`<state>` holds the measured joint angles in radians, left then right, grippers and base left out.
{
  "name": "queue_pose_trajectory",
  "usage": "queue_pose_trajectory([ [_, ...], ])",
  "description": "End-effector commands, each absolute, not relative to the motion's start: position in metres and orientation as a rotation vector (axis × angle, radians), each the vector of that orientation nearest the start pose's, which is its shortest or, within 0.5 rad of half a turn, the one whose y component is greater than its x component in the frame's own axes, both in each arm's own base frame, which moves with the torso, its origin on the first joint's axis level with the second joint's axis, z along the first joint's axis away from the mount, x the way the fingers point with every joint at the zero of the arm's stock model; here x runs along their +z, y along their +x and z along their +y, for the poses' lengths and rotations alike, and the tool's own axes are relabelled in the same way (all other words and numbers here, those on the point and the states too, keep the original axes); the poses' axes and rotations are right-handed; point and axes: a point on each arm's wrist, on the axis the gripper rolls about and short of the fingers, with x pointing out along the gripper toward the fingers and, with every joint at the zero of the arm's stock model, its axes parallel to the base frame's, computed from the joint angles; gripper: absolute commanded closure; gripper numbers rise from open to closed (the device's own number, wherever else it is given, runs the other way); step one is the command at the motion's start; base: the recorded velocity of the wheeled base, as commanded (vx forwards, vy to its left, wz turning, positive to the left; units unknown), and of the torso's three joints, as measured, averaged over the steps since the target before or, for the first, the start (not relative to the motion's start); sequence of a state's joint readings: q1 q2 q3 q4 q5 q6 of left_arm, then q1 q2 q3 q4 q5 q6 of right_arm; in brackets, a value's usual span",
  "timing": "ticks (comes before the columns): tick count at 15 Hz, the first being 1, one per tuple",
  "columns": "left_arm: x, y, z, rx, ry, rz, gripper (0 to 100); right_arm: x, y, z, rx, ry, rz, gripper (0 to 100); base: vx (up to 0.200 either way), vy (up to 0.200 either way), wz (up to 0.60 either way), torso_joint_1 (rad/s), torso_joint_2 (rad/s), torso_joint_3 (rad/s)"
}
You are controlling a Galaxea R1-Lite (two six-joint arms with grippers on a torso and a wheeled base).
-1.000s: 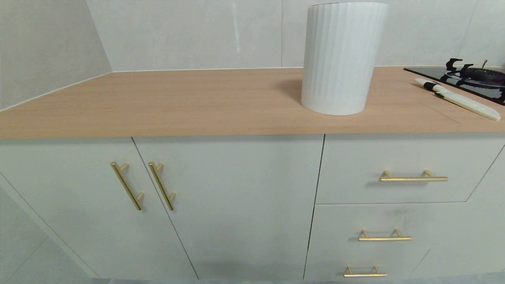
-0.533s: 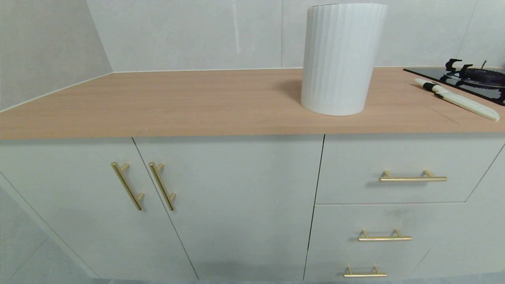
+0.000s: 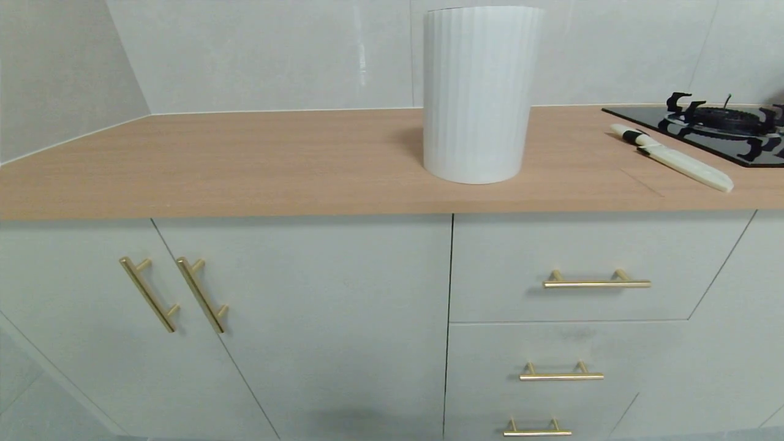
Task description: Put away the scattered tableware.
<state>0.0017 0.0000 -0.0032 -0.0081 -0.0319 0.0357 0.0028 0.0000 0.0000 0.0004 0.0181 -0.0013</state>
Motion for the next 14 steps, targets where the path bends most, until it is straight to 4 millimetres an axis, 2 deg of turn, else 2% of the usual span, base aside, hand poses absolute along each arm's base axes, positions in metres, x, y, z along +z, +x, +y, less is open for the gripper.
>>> queue_pose_trajectory([
  [1,0.0773,-0.0231,-0.0008,-0.030,0.035,-0.013,0,0.0755,-0.0227,0.0003,0.021,-0.002,0.002,0,0.000,0.000,0.00,0.000,0.00,0.000],
  [6,0.0773,-0.0230,-0.0007,-0.029,0.035,-0.013,0,0.0755,-0.0227,0.0003,0.021,-0.002,0.002,0,0.000,0.000,0.00,0.000,0.00,0.000],
  [12,0.0773,-0.0230,-0.0007,-0.029,0.035,-0.013,0,0.0755,-0.0227,0.0003,0.021,-0.002,0.002,0,0.200,0.000,0.00,0.003,0.00,0.000],
  [14,0.0774,-0.0231,-0.0007,-0.029,0.034,-0.014,0,0.0755,-0.0227,0.0003,0.021,-0.003,0.002,0,0.000,0.000,0.00,0.000,0.00,0.000],
])
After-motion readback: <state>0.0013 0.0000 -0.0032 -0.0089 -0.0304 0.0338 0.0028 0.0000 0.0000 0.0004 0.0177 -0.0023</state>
